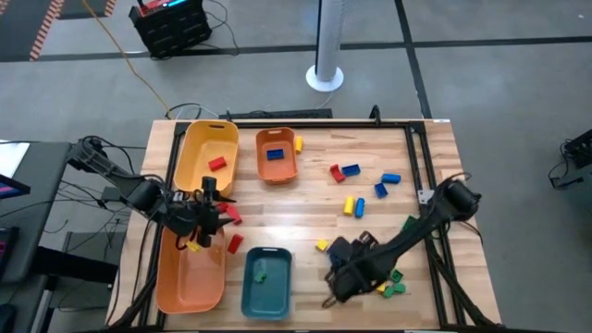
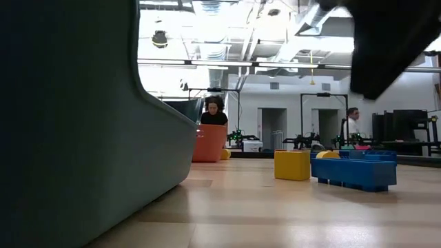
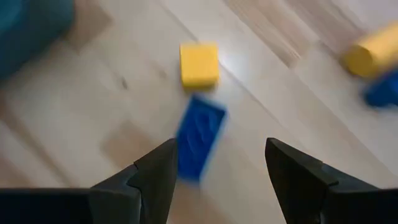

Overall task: Sort blocks
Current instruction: Put the blue game piece into the top orange bin

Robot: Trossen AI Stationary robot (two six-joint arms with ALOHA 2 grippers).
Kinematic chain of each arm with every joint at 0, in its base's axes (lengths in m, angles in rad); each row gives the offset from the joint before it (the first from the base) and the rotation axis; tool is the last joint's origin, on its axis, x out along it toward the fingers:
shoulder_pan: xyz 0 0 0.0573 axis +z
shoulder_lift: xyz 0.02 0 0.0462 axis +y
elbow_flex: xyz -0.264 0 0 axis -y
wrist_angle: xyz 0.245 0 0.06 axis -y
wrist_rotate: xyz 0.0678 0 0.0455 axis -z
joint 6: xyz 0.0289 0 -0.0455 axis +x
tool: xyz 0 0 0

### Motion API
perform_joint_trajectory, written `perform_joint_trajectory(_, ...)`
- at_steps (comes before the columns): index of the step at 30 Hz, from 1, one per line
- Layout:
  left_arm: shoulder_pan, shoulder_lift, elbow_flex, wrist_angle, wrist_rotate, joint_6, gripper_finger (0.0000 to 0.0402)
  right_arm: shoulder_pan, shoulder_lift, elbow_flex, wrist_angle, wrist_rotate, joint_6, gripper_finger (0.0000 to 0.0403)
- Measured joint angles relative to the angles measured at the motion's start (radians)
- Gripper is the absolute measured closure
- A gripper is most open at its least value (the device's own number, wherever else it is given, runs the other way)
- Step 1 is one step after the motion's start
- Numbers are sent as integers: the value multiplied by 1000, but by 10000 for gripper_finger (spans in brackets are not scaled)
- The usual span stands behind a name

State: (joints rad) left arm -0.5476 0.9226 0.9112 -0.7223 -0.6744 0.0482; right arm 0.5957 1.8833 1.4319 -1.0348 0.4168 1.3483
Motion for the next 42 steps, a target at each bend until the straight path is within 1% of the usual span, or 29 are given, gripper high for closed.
perform_joint_trajectory(3, 27, 0, 0, 16, -6, 11, 171, -33, -52, -142, 208, 0, 3, 149)
perform_joint_trajectory(5, 48, 0, 0, 18, -6, 11, 171, -53, -62, -180, 257, -5, 7, 149)
perform_joint_trajectory(12, 110, 0, 0, 16, 16, 8, 171, -77, 0, -164, 259, -10, 46, 149)
perform_joint_trajectory(16, 124, 0, 0, 16, 17, 10, 171, -72, 66, -129, 253, -25, 51, 149)
perform_joint_trajectory(19, 131, 0, 0, 16, 16, 9, 171, -55, 101, -89, 215, -27, 74, 149)
perform_joint_trajectory(22, 133, 0, 0, 16, 16, 6, 171, -29, 120, -82, 186, -26, 113, 149)
perform_joint_trajectory(27, 133, 0, 0, 17, 16, 3, 171, -17, 125, -81, 186, -30, 127, 154)
perform_joint_trajectory(30, 133, 0, 0, 17, 16, 2, 171, -20, 136, -82, 174, -61, 103, 176)
perform_joint_trajectory(34, 132, 0, 0, 17, 16, 3, 171, -31, 133, -82, 166, -70, 52, 233)
perform_joint_trajectory(38, 133, 0, 0, 19, 16, 26, 171, -35, 112, -82, 95, -62, -8, 287)
perform_joint_trajectory(39, 134, 0, 0, 21, 17, 42, 171, -36, 99, -82, 65, -48, -17, 292)
perform_joint_trajectory(42, 163, 0, 0, 57, 45, 108, 171, -48, 41, -82, -57, 20, -51, 293)
